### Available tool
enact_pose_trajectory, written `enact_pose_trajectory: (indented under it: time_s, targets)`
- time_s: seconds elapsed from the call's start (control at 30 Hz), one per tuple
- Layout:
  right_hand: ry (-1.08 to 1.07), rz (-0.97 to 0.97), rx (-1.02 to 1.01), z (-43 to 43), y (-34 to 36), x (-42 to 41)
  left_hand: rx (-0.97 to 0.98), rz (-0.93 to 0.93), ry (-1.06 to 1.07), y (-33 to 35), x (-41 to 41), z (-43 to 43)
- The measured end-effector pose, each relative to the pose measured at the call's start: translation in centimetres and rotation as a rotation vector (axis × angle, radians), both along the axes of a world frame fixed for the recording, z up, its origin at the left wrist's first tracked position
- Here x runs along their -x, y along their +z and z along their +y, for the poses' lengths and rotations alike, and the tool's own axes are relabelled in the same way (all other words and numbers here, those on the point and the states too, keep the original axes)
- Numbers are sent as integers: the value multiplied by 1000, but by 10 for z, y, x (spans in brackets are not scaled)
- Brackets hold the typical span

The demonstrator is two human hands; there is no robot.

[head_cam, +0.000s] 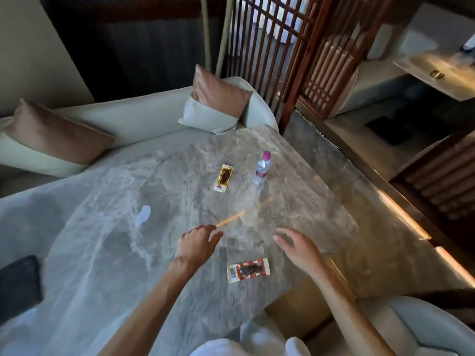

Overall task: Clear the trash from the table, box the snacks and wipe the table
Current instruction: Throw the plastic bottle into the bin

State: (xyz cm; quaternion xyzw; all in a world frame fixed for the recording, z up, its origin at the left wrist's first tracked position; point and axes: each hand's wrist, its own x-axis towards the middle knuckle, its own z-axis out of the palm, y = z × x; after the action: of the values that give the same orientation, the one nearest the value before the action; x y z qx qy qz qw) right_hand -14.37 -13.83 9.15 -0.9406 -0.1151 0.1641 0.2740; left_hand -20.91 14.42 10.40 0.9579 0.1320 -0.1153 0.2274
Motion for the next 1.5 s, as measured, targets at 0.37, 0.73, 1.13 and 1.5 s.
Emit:
enact_pose_trajectory:
  time_s: [0.37,0.73,1.13,1.5]
  targets:
    - [-70,163,-256,-1,-41,-195,29,-27,121,16,-181,-72]
    - [-183,357,-363,43,-152,-324,-178,199,-151,2,-382,-124]
    - [-57,411,-404,58,-155,-305,100,2,183,-14,-357,-76]
    - [412,674,-557,205,-57,-190,922,-318,1131,14,-41,89]
